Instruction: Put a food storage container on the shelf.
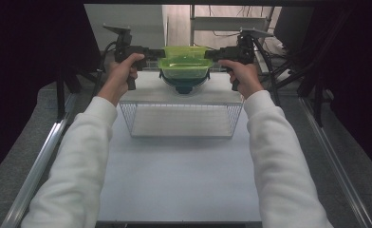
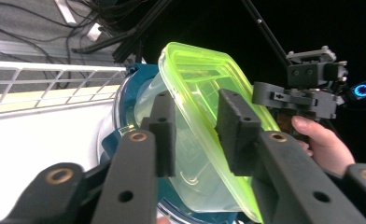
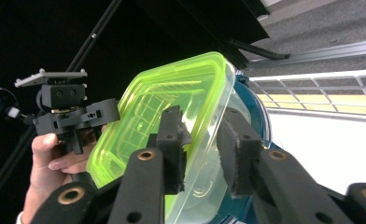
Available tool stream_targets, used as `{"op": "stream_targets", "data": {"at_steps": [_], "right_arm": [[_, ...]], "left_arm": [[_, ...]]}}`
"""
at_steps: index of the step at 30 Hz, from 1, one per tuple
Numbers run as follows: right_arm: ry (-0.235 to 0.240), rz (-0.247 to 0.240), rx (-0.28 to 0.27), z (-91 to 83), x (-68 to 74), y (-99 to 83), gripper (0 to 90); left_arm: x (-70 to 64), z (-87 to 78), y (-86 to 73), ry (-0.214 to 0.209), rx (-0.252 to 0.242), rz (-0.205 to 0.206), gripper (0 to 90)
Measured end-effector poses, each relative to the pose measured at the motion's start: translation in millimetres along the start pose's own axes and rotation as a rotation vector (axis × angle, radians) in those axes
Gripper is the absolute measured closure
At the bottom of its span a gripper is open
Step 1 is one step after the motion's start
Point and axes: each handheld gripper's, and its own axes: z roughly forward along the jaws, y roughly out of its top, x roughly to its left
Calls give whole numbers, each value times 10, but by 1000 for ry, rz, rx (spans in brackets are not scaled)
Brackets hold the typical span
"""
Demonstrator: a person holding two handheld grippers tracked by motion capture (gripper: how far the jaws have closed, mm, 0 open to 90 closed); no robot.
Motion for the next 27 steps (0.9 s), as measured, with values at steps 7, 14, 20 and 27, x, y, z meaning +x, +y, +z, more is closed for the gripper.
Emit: {"op": "stream_targets", "data": {"at_steps": [7,14,20,27], "right_arm": [[-54,-134,-115,-103,51,-18,377],[-55,-266,-140,-400,122,-140,328],[-16,-364,-115,-739,142,-434,326],[-47,-490,-87,-1085,132,-821,327]], "left_arm": [[-38,-63,0,53,-71,65,271],[-250,-310,-144,55,-123,175,195],[-362,-543,-475,63,-127,268,195],[-425,-721,-994,67,-104,331,205]]}}
